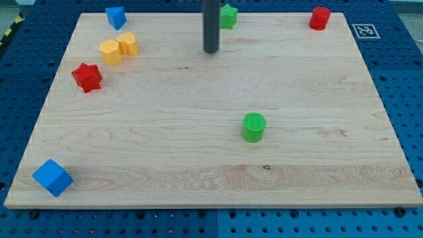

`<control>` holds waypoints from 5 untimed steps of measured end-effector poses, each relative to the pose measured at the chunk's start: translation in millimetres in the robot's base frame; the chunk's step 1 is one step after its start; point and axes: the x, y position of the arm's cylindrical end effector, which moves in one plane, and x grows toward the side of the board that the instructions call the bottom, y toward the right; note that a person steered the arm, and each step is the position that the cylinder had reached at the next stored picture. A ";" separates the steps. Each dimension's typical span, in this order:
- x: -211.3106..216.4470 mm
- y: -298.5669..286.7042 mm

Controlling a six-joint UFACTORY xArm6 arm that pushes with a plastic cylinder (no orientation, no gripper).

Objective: Point at the yellow heart

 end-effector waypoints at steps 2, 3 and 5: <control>-23.4 -64.9; -36.7 -82.2; -38.4 -112.6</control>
